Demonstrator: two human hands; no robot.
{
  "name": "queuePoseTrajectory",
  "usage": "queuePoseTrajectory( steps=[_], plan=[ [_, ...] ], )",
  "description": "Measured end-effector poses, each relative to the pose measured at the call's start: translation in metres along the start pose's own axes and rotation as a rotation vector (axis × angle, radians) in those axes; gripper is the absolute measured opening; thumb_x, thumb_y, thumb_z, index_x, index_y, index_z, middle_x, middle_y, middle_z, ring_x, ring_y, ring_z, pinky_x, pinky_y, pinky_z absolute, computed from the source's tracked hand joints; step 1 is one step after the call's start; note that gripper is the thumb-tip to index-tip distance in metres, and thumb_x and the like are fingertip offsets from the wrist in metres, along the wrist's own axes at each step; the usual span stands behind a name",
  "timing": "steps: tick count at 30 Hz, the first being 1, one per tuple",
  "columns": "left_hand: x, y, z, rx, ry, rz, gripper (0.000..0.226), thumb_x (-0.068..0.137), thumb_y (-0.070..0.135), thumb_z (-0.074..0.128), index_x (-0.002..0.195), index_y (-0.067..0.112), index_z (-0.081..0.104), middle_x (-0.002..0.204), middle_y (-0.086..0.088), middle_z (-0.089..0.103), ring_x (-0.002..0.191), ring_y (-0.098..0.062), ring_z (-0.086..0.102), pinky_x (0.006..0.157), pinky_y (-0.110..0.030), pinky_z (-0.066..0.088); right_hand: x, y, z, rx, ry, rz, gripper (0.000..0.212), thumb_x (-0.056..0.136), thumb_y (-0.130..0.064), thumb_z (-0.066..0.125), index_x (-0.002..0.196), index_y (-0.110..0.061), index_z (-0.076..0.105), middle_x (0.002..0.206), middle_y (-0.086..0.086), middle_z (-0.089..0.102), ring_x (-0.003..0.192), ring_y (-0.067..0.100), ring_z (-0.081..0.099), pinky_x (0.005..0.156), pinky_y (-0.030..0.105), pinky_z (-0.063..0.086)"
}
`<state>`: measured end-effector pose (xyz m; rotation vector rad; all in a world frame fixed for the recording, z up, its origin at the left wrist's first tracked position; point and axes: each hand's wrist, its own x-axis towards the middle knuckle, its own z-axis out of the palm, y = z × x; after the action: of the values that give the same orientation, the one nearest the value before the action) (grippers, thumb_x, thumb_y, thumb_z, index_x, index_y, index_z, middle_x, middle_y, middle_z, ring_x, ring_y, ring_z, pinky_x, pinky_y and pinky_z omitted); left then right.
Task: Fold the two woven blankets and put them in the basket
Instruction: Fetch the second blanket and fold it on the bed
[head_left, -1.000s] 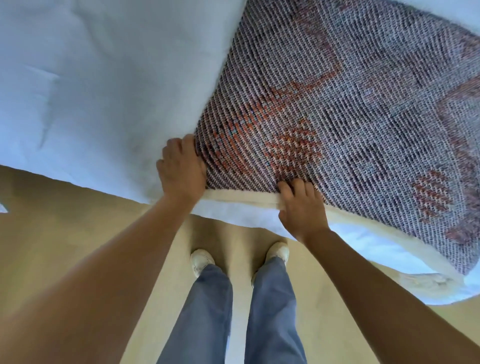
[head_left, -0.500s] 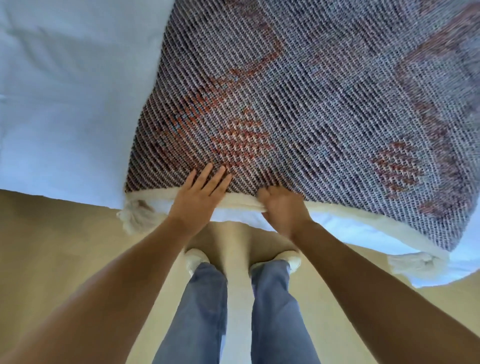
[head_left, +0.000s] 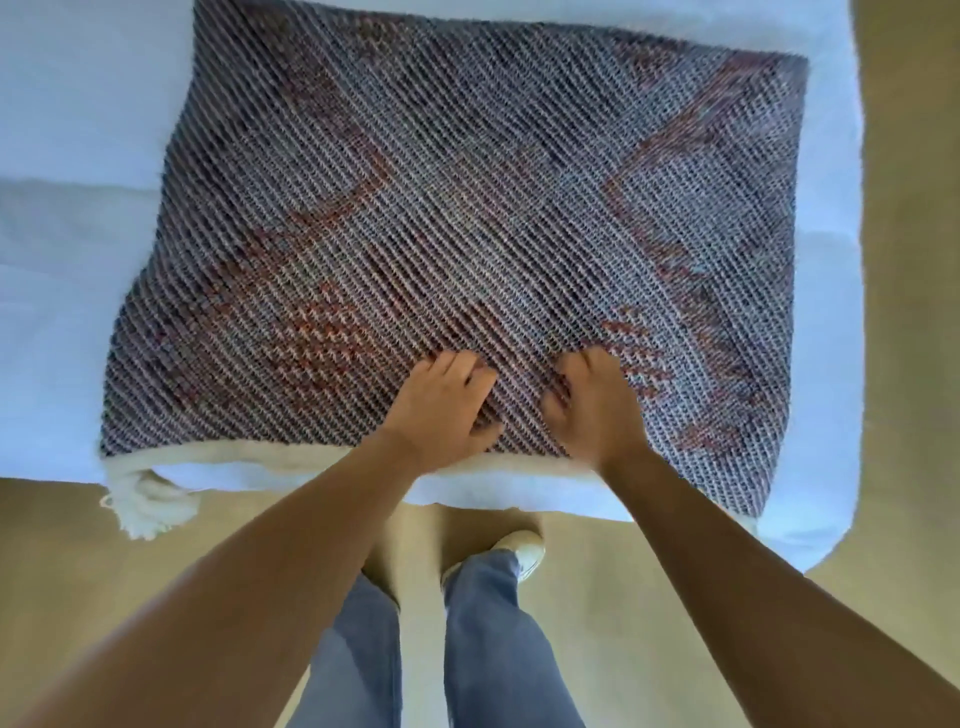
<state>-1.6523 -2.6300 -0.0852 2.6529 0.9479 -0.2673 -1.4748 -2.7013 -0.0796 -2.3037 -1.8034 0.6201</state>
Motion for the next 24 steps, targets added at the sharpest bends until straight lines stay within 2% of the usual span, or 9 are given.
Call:
queuePoseTrajectory(
  steps=[2,4,6,10,14,16,19,21,24],
  plan=[
    [0.016,0.021,0.006,0.064,-0.059,0.083,0.066,0.078,0.062,0.050,0.122,0.013,0.042,0.117,-0.009,0.045,0.107,-0.026,0.043,0.086,-0.039,0.037,-0.002,0.035,-0.008,-0.079,-0.036,0.094,0.039,0.081,-0.034,0.059,0.104,-0.003,0.052,0.105,0.019,0.049,0.100,0.034,0.046,0.076,0.041,0.045],
    [0.026,0.040,0.015,0.125,-0.108,0.118,0.066,0.078,0.061,0.052,0.121,0.013,0.039,0.117,-0.008,0.045,0.107,-0.026,0.044,0.084,-0.038,0.038,-0.010,0.059,-0.008,-0.098,-0.116,0.143,0.047,0.083,-0.042,0.057,0.111,-0.006,0.048,0.114,0.017,0.047,0.107,0.033,0.043,0.083,0.043,0.044],
    [0.031,0.052,0.020,0.147,-0.104,0.087,0.056,0.081,0.054,0.055,0.119,0.015,0.040,0.118,-0.007,0.046,0.108,-0.024,0.044,0.083,-0.036,0.040,-0.020,0.070,-0.003,-0.050,-0.159,0.143,0.048,0.084,-0.043,0.056,0.116,-0.009,0.046,0.118,0.015,0.045,0.112,0.032,0.040,0.090,0.041,0.041],
    [0.031,0.063,0.023,0.173,-0.161,0.076,0.033,0.092,0.035,0.045,0.120,0.018,0.044,0.117,-0.003,0.051,0.106,-0.022,0.047,0.081,-0.035,0.040,-0.029,0.077,0.003,-0.017,-0.136,0.141,0.046,0.086,-0.042,0.054,0.121,-0.013,0.043,0.119,0.013,0.044,0.111,0.030,0.040,0.090,0.040,0.041],
    [0.029,0.069,0.017,0.324,-0.263,0.379,0.025,0.093,0.021,0.039,0.116,0.016,0.050,0.113,-0.003,0.055,0.100,-0.023,0.054,0.079,-0.035,0.043,-0.039,0.080,0.003,-0.035,-0.146,0.088,0.044,0.086,-0.039,0.053,0.119,-0.011,0.044,0.116,0.015,0.046,0.105,0.030,0.042,0.090,0.040,0.040],
    [0.035,0.069,0.012,0.269,-0.322,0.479,0.027,0.093,0.025,0.037,0.114,0.013,0.050,0.114,-0.005,0.055,0.099,-0.026,0.054,0.079,-0.035,0.041,-0.042,0.083,0.000,-0.013,-0.169,0.061,0.043,0.085,-0.039,0.053,0.117,-0.011,0.046,0.113,0.013,0.048,0.104,0.029,0.043,0.086,0.038,0.041],
    [0.057,0.070,-0.007,0.123,-0.221,0.370,0.038,0.088,0.048,0.040,0.101,0.015,0.054,0.095,-0.001,0.061,0.087,-0.022,0.060,0.073,-0.031,0.041,-0.033,0.090,-0.015,0.135,-0.091,0.108,0.032,0.086,-0.035,0.057,0.100,-0.006,0.056,0.101,0.013,0.053,0.096,0.029,0.049,0.074,0.034,0.043],
    [0.082,0.074,-0.017,0.069,-0.113,0.308,0.040,0.089,0.049,0.039,0.099,0.014,0.054,0.087,0.001,0.056,0.083,-0.018,0.058,0.068,-0.029,0.042,-0.020,0.099,-0.027,0.214,0.019,0.211,0.027,0.087,-0.029,0.056,0.093,-0.003,0.059,0.100,0.016,0.054,0.096,0.029,0.049,0.075,0.033,0.043],
    [0.134,0.089,-0.029,0.004,-0.062,0.218,0.037,0.093,0.039,0.041,0.118,0.013,0.051,0.105,-0.004,0.055,0.095,-0.018,0.051,0.081,-0.032,0.046,0.005,0.119,-0.044,0.237,0.108,0.430,0.023,0.089,-0.023,0.052,0.100,-0.003,0.057,0.111,0.018,0.048,0.105,0.032,0.045,0.087,0.037,0.040]
  ],
)
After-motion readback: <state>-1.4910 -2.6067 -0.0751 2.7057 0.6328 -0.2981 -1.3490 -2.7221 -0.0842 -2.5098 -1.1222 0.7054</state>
